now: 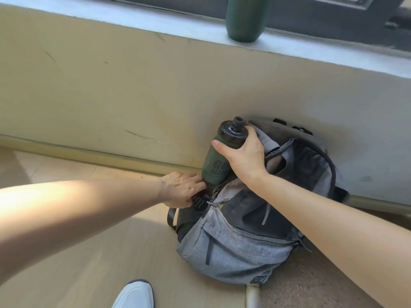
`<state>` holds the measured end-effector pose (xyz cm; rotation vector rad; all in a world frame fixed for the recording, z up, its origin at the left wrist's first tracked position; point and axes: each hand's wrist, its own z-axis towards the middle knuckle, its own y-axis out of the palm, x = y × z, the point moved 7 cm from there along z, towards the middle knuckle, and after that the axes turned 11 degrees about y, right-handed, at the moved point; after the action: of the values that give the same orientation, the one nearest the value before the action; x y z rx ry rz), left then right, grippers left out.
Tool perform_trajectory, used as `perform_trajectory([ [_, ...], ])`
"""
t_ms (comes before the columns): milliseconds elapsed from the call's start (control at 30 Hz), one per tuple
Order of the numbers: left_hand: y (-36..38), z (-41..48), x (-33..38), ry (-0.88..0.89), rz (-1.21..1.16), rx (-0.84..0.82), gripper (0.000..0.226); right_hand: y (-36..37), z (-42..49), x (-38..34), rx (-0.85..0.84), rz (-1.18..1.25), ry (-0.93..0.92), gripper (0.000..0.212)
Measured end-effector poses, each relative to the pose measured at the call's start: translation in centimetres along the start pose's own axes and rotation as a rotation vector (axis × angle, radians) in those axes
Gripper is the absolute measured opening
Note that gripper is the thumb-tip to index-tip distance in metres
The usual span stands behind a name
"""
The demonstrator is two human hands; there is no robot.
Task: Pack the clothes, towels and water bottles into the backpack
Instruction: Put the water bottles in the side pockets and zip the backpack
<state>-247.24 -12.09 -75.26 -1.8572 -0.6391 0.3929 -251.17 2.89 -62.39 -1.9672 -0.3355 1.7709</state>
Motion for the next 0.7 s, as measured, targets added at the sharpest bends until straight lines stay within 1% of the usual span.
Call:
perform_trajectory([
  [133, 0.5, -0.3, -0.3, -0.003, -0.191, -0.021, 0.033, -0.5, 0.0, 0.4, 0.012, 0.025, 0.032, 0.064],
  [233, 0.6, -1.6, -0.5, 0.031, -0.353, 0.085, 0.024, -0.8, 0.0, 0.6, 0.008, 0.061, 0.069, 0.064],
  [300, 0.8, -2.6, -0.4, 0.036, -0.418, 0.142, 0.026, -1.1, -0.2, 1.1, 0.020, 0.107, 0.116, 0.060],
  [367, 1.0, -3.4, 0.1, 0.042, -0.465, 0.186, 0.041, -0.6, -0.9, 2.4, 0.024, 0.172, 0.206, 0.059],
  [433, 1.1, -4.3, 0.6, 0.046, -0.414, 0.223, 0.046, 0.5, -2.0, 4.1, 0.013, 0.250, 0.310, 0.068],
  [500, 1.0, -5.2, 0.7, 0.072, -0.310, 0.289, 0.042, 1.5, -2.6, 5.3, -0.006, 0.304, 0.378, 0.084],
  [533, 1.0, -5.5, 0.7, 0.095, -0.263, 0.323, 0.040, 1.6, -2.6, 5.6, -0.018, 0.298, 0.388, 0.087],
  [567, 1.2, -5.7, 0.6, 0.113, -0.226, 0.337, 0.037, 1.5, -2.6, 5.6, -0.030, 0.262, 0.374, 0.084],
  [667, 1.3, -5.7, -0.1, 0.146, -0.099, 0.296, 0.028, 0.9, -2.7, 5.1, -0.073, 0.101, 0.284, 0.063],
  [700, 1.0, -5.7, -0.4, 0.156, -0.067, 0.294, 0.027, 0.9, -2.8, 4.8, -0.112, 0.060, 0.243, 0.060],
])
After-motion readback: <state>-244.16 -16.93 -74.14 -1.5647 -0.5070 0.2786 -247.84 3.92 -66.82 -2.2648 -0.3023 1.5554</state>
